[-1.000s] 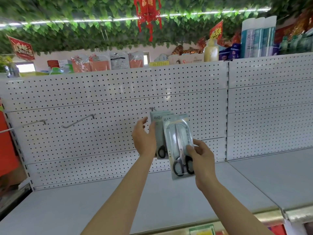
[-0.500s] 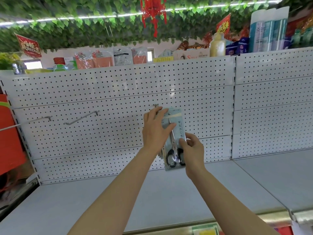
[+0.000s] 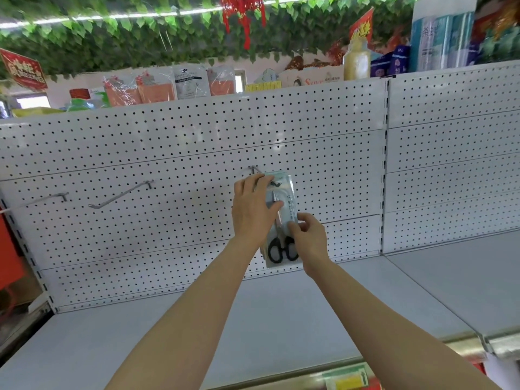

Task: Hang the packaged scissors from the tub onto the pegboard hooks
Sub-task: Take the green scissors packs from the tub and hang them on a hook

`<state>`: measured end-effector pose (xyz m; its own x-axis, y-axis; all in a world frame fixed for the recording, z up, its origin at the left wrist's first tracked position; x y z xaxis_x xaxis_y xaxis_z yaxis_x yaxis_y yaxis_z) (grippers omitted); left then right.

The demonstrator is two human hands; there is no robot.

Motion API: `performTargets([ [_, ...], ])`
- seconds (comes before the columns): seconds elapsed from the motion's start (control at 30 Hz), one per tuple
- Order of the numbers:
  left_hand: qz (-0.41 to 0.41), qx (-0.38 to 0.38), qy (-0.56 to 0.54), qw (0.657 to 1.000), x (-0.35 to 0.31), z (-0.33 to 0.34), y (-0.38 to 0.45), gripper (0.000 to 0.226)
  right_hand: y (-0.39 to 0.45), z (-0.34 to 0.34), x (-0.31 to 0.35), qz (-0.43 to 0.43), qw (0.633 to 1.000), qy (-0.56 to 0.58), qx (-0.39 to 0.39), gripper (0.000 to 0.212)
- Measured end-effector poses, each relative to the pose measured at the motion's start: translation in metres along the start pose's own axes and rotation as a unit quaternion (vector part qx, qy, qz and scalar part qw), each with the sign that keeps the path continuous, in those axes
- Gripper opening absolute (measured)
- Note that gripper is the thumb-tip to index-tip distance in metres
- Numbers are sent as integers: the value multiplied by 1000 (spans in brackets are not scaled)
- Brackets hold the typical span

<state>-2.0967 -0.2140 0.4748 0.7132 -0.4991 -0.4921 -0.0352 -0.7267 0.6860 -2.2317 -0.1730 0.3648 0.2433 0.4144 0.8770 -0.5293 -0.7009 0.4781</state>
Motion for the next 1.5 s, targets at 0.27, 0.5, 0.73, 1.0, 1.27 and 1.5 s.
performTargets([
  [0.27, 25, 22, 20, 999, 0, 0, -5, 66, 5, -6, 16, -72, 977, -191, 59, 31],
  [0.5, 47, 53, 35, 997, -10, -14, -23, 80, -18, -42, 61, -178, 916, -353, 67, 53],
  [0.73, 149, 18, 22, 988, -79, -54, -120, 77, -92, -134, 124, -324, 790, -520, 28, 53],
  [1.0, 222, 97, 15, 970, -165, 12, -277, 71, -178, -272, 110, -305, 710, -634, 40, 53],
  [1.27, 180, 268, 49, 945, -187, 144, -459, 74, -274, -401, -33, -151, 719, -671, 99, 45],
  [1.5, 134, 428, 75, 890, -156, 253, -614, 73, -371, -474, -182, 31, 720, -675, 160, 50],
])
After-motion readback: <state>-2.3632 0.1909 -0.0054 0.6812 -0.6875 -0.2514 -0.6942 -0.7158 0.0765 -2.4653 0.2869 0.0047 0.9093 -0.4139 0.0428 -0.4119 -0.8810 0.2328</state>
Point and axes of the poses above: each hand's wrist, its own y-axis towards the middle knuckle, its own z-axis out of the palm, x = y × z, the point moved 10 cm from there along y, towards the middle knuckle, and after that the axes turned 15 degrees about -z, right-handed, at the moved point
